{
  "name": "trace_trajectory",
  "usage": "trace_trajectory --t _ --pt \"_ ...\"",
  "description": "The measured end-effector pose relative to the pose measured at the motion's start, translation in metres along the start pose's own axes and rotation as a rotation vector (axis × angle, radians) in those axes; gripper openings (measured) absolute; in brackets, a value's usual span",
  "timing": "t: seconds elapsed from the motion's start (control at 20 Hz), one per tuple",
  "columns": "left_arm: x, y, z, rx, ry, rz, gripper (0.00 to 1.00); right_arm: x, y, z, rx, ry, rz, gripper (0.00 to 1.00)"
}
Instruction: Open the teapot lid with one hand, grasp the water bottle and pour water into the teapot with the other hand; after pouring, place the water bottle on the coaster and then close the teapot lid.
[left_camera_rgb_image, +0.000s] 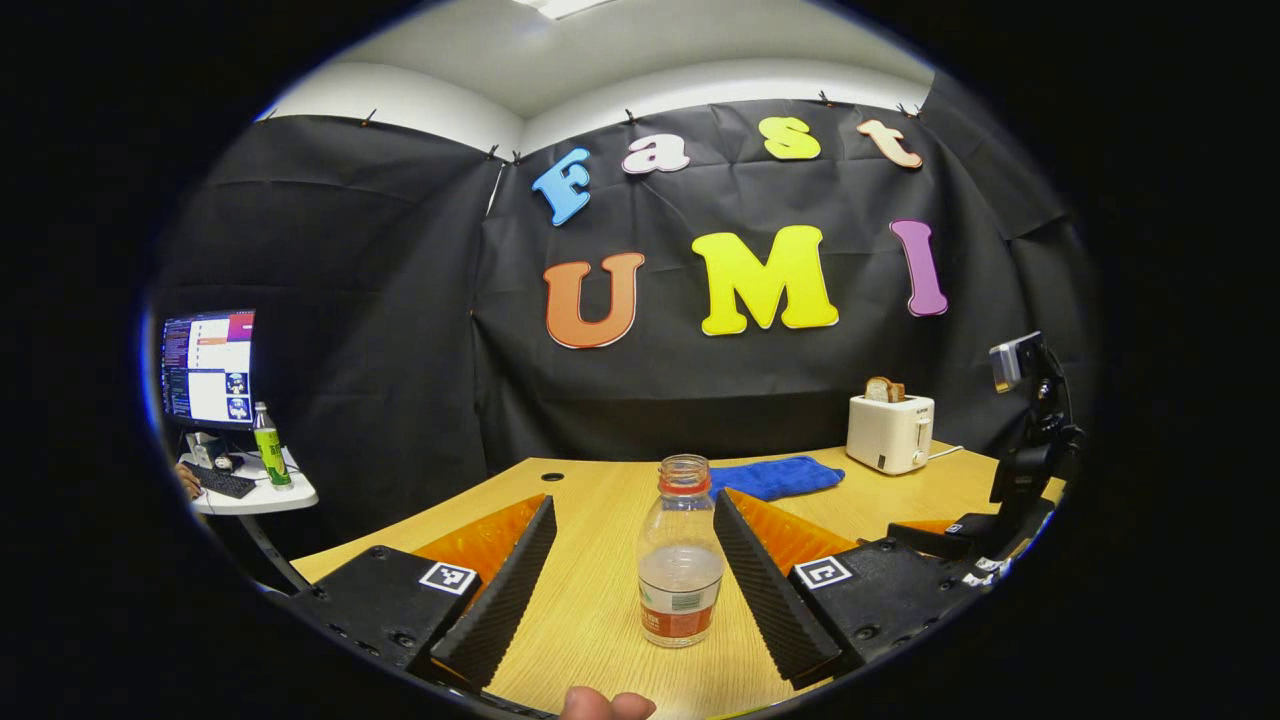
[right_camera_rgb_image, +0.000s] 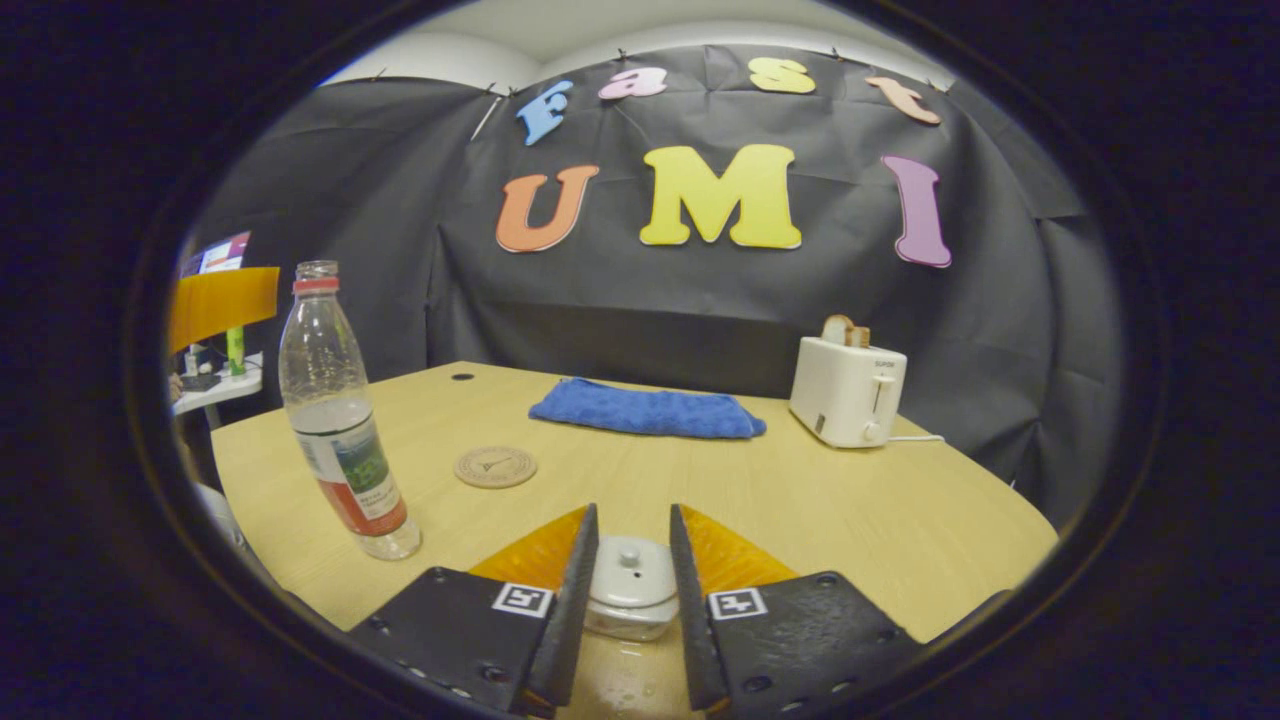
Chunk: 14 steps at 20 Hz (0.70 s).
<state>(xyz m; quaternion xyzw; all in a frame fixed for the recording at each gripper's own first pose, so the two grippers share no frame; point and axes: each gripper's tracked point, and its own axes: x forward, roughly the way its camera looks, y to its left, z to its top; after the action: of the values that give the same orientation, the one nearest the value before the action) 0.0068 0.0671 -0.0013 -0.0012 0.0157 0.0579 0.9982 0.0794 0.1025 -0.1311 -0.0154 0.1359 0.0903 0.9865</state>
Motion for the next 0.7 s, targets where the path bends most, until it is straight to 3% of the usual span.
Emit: trace_trajectory --t 0.05,0.1,0.15,0.3,0.7 --pt "-0.001 0.000 0.000 0.002 -0.001 0.001 0.99 0.000 -0.001 0.000 -0.006 -0.003 -0.006 0.29" --pt "-0.002 0.000 0.001 0.002 -0.001 0.001 0.99 0.000 -0.002 0.000 -0.008 0.000 -0.006 0.15" --pt "-0.001 0.001 0.001 0.001 -0.001 0.001 0.99 0.003 -0.001 -0.002 -0.008 0.002 -0.004 0.08" --pt "-0.001 0.003 0.000 -0.004 0.000 0.004 0.99 0.004 0.001 -0.002 -0.012 0.006 0.016 0.01" --pt "0.002 0.003 -0.004 -0.012 0.010 -0.003 0.99 -0.001 0.003 0.007 -0.014 -0.024 0.047 0.00"
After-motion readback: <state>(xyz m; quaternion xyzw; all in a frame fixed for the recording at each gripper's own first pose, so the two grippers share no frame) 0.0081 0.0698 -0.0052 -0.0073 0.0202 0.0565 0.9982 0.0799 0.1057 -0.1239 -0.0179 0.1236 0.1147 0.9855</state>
